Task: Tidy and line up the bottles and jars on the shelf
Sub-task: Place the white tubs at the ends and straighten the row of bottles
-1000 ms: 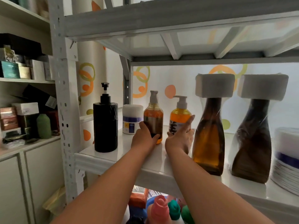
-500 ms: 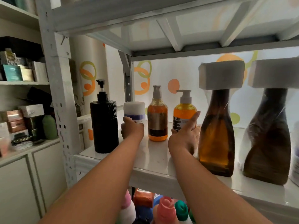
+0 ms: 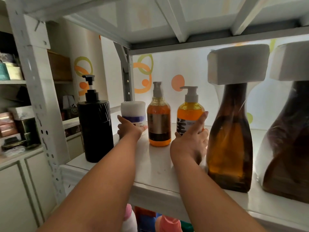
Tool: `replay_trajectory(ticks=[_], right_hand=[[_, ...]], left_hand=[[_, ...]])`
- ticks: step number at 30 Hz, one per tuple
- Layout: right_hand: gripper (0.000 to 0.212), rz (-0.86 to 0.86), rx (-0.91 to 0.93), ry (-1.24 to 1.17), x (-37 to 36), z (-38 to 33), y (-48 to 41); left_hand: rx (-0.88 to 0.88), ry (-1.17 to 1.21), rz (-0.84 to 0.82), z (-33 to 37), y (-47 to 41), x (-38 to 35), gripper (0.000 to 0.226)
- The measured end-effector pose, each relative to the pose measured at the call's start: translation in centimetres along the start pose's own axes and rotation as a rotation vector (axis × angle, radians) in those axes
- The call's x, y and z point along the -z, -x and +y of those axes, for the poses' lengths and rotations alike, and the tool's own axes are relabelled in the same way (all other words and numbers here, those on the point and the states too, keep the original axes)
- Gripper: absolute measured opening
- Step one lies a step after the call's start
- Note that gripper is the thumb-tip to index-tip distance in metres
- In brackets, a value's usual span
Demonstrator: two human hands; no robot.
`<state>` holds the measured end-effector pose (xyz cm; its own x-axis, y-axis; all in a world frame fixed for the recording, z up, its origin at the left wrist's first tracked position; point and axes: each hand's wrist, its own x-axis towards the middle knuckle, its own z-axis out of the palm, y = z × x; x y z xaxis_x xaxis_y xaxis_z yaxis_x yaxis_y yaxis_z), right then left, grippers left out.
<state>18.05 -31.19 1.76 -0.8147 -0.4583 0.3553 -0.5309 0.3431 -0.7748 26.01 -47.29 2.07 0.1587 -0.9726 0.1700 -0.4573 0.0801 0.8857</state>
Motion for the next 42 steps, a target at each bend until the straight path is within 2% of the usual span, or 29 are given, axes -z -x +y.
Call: replay_trajectory(ticks=[5, 13, 17, 21, 24, 27, 30, 32, 34, 38, 42], right_hand=[[0.093, 0.002, 0.017, -0.031, 0.1, 0.0, 0.1], [0.089, 0.013, 0.038, 0.015, 0.8, -0.1, 0.9], [0.085, 0.091, 0.193, 0.044, 0.2, 0.1, 1.5], [0.063, 0.25, 0.382, 0.079, -0.4, 0.0, 1.8], [0.043, 0.349, 0.488, 0.013, -0.3, -0.3, 2.0], [0.033, 0.182, 0.594, 0.027, 0.1, -0.4, 2.2], [0.035, 0.049, 0.789, 0.351, -0.2, -0.3, 1.7], [0.036, 0.038, 0.774, 0.429, -0.4, -0.3, 1.5], [0.038, 0.038, 0.756, 0.39, -0.7, -0.4, 1.5], [0.048, -0.08, 0.568, -0.052, 0.0, -0.7, 1.7], [0.054, -0.102, 0.562, -0.064, 0.2, -0.6, 1.8]], left_hand=[[0.017, -0.127, 0.041, -0.1, 1.9, 0.8, 0.098], [0.045, -0.118, 0.006, -0.1, 6.1, 2.8, 0.105], [0.027, -0.093, 0.003, -0.4, 7.3, 3.5, 0.099], [0.023, -0.051, 0.014, -0.5, 8.3, 3.6, 0.096], [0.027, -0.011, 0.023, -0.6, 8.6, 3.5, 0.096], [0.021, 0.001, 0.008, -0.9, 8.8, 3.6, 0.096], [0.019, -0.001, -0.024, -1.1, 9.2, 4.2, 0.097], [0.019, 0.004, -0.044, -1.1, 9.7, 4.7, 0.098], [-0.004, 0.015, -0.063, -1.2, 10.4, 5.1, 0.096], [-0.121, -0.018, -0.075, -2.3, 12.4, 6.0, 0.092], [-0.221, -0.078, -0.09, -3.0, 14.1, 7.5, 0.092]])
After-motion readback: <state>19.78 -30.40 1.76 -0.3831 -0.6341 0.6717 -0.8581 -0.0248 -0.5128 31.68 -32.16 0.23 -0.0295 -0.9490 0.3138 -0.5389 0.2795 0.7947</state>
